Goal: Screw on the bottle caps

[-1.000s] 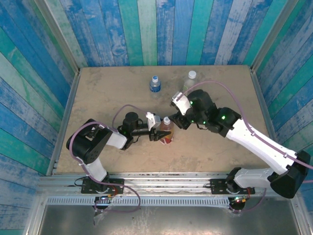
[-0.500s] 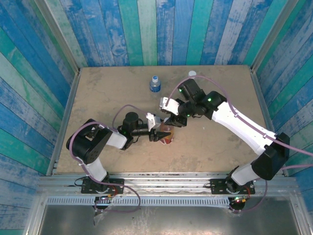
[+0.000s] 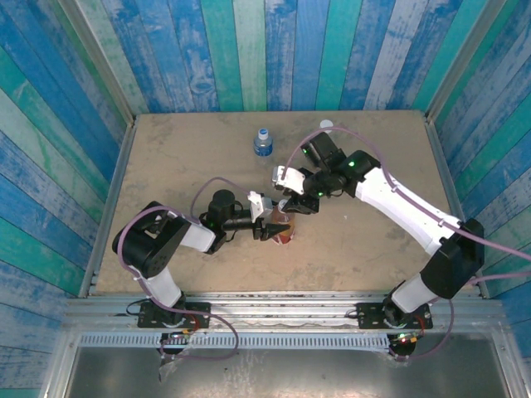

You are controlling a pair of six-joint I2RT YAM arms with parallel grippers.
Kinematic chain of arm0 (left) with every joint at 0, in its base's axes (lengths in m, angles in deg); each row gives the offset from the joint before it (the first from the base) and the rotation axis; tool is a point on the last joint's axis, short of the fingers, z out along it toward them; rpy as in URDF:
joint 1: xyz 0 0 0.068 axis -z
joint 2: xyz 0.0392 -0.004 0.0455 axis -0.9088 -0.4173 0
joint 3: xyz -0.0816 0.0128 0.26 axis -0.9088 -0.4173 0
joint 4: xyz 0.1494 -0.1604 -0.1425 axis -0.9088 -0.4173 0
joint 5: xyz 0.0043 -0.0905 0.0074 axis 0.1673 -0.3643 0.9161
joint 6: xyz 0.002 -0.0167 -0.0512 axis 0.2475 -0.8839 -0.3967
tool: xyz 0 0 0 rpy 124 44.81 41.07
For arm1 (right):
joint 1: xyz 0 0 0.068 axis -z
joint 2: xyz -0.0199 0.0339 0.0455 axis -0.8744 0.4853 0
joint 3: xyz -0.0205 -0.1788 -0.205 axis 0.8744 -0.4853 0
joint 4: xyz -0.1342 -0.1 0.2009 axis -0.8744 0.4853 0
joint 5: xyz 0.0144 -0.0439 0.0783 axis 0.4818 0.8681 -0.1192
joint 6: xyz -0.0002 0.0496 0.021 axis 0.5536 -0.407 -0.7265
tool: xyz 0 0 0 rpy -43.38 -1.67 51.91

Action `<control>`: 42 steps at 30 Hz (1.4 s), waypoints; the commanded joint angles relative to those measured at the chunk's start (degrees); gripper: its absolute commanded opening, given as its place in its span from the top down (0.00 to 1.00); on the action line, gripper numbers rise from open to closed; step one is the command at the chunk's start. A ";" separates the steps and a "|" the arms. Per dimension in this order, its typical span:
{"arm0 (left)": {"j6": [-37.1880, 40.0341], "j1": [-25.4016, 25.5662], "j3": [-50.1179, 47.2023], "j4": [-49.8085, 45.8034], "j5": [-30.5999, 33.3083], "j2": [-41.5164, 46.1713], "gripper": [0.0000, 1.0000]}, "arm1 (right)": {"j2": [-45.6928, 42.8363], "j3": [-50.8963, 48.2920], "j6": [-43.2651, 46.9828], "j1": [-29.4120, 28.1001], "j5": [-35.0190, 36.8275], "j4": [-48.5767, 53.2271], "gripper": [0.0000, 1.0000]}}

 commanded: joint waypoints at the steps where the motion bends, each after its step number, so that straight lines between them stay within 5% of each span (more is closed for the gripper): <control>1: -0.16 0.34 -1.36 -5.05 0.47 -0.14 0.29 | 1.11 1.01 0.24 0.26 -1.19 1.96 0.51; 27: 0.28 0.34 -0.83 -6.06 -0.15 -0.54 0.29 | 4.05 2.78 0.73 0.28 -3.16 5.14 0.73; 42: 0.17 0.35 -0.55 -6.33 -0.15 -0.85 0.30 | 4.32 2.15 -5.32 -3.04 5.50 5.95 0.72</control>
